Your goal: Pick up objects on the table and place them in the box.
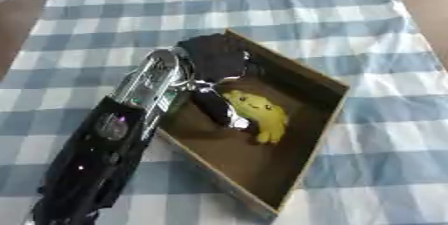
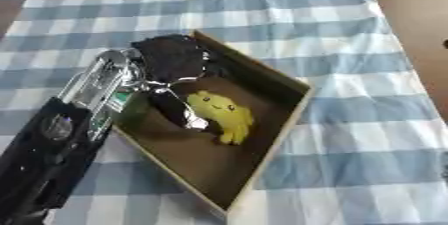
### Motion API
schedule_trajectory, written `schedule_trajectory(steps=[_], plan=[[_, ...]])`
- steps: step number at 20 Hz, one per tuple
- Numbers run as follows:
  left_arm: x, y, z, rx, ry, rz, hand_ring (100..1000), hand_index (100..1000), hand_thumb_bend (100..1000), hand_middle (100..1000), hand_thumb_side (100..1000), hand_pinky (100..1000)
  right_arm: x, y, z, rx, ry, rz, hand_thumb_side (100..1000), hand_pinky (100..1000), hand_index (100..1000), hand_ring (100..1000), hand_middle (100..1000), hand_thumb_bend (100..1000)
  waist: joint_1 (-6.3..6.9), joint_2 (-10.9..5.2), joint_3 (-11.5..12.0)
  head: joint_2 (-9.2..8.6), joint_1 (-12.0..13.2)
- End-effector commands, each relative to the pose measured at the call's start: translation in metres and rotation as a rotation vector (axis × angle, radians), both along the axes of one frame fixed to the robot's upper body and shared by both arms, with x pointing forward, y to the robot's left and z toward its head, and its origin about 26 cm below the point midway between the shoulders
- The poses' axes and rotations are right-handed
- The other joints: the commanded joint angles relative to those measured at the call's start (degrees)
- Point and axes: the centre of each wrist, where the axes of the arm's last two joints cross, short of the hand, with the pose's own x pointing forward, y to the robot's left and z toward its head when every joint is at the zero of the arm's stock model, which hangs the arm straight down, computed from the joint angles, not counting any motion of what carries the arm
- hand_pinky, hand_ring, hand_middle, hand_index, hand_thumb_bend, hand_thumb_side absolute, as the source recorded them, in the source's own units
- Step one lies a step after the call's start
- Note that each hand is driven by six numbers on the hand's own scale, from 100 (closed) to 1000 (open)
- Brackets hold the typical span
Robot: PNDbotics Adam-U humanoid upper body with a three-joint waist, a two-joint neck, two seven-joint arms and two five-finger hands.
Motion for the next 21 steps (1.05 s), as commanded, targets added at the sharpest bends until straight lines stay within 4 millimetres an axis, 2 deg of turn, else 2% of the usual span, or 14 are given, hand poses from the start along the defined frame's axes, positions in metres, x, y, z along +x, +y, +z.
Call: schedule_trajectory(steps=[1, 4, 5, 6, 7, 8, 10, 15, 21], plan=[[-0.011, 0.006, 0.027, -0.085, -0.082, -0.011, 804, 899, 426, 714, 1000, 722, -0.002, 0.000, 0.009, -0.015, -0.028, 0.002, 469, 674, 696, 519, 399, 100, -0.19, -1.14, 0.1, -0.42, -0.3], [-0.021, 0.013, 0.042, -0.192, -0.130, -0.034, 793, 890, 289, 704, 1000, 715, -0.002, -0.001, 0.009, -0.016, -0.031, -0.002, 467, 674, 696, 519, 400, 100, -0.16, -1.23, 0.3, -0.56, -0.6], [-0.024, 0.016, 0.047, -0.231, -0.148, -0.042, 793, 890, 289, 704, 1000, 715, -0.002, -0.001, 0.009, -0.015, -0.032, -0.003, 467, 674, 696, 519, 400, 100, -0.16, -1.24, 0.3, -0.59, -0.7], [-0.028, 0.020, 0.053, -0.272, -0.167, -0.046, 787, 891, 213, 701, 1000, 708, -0.002, -0.002, 0.009, -0.015, -0.032, -0.004, 467, 674, 696, 519, 400, 100, -0.17, -1.28, 0.4, -0.61, -0.9], [-0.031, 0.024, 0.058, -0.311, -0.184, -0.052, 787, 892, 203, 702, 1000, 708, -0.002, -0.002, 0.009, -0.015, -0.033, -0.005, 467, 674, 696, 519, 400, 100, -0.18, -1.30, 0.5, -0.62, -1.0], [-0.035, 0.028, 0.062, -0.352, -0.199, -0.057, 777, 892, 100, 697, 962, 694, -0.003, -0.002, 0.009, -0.014, -0.033, -0.007, 466, 674, 696, 519, 400, 100, -0.21, -1.37, 0.7, -0.57, -1.2], [-0.041, 0.040, 0.072, -0.447, -0.232, -0.060, 760, 886, 100, 683, 834, 671, -0.003, -0.003, 0.009, -0.014, -0.033, -0.012, 466, 674, 696, 519, 400, 100, -0.28, -1.50, 1.1, -0.54, -1.6], [-0.059, 0.078, 0.091, -0.673, -0.323, -0.050, 722, 877, 100, 650, 661, 640, -0.004, -0.005, 0.009, -0.015, -0.034, -0.020, 464, 673, 696, 519, 401, 100, -0.33, -1.82, 1.8, -0.62, -2.3], [-0.083, 0.116, 0.086, -0.846, -0.391, -0.030, 704, 867, 100, 635, 633, 633, -0.004, -0.006, 0.009, -0.010, -0.040, -0.032, 463, 673, 696, 520, 402, 100, -0.55, -1.81, 2.3, -0.70, -3.0]])
